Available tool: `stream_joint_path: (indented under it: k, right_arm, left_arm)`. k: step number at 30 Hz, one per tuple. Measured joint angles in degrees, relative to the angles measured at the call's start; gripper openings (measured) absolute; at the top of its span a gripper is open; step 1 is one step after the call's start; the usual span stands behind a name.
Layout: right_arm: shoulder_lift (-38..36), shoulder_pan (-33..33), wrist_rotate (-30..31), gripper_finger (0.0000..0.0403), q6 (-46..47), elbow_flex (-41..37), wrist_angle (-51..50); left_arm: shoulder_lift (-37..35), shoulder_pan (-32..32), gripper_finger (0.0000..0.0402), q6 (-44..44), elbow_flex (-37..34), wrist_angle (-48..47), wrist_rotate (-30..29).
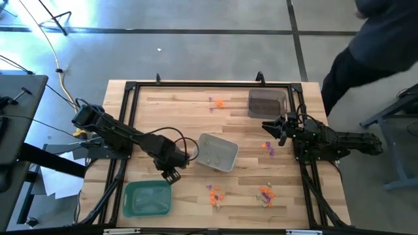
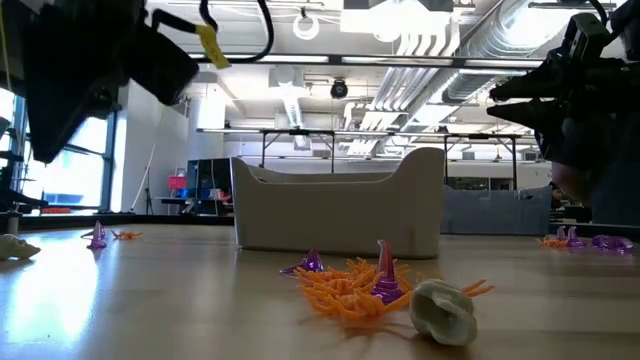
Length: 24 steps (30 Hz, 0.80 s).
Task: Sort Halloween decoration
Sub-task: Put the white skull toy into the white bin
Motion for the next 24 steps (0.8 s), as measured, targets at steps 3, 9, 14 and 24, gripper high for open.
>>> stream_joint_path:
  k: [3,9,14,24]
  right_arm:
    - [-0.02,0.00,0.00,0.0126,0.00,0.00,0.00]
    - [-0.02,-0.02,0.00,0.0126,0.00,0.02,-0.01]
    - [-0.01,-0.01,0.00,0.0126,0.00,0.01,0.00]
    - [-0.02,0.00,0.00,0.0126,0.00,0.02,0.00]
  left_arm:
    - [0.00,0.39,0.0140,-1.26,-2.70,5.59,-0.76]
    - [0.00,0.34,0.0140,-4.86,-6.43,12.37,-0.93]
    - [0.00,0.32,0.0140,-6.06,-8.21,13.85,-0.83]
    - [0.02,-0.68,0.0140,-6.12,-8.66,14.29,0.35]
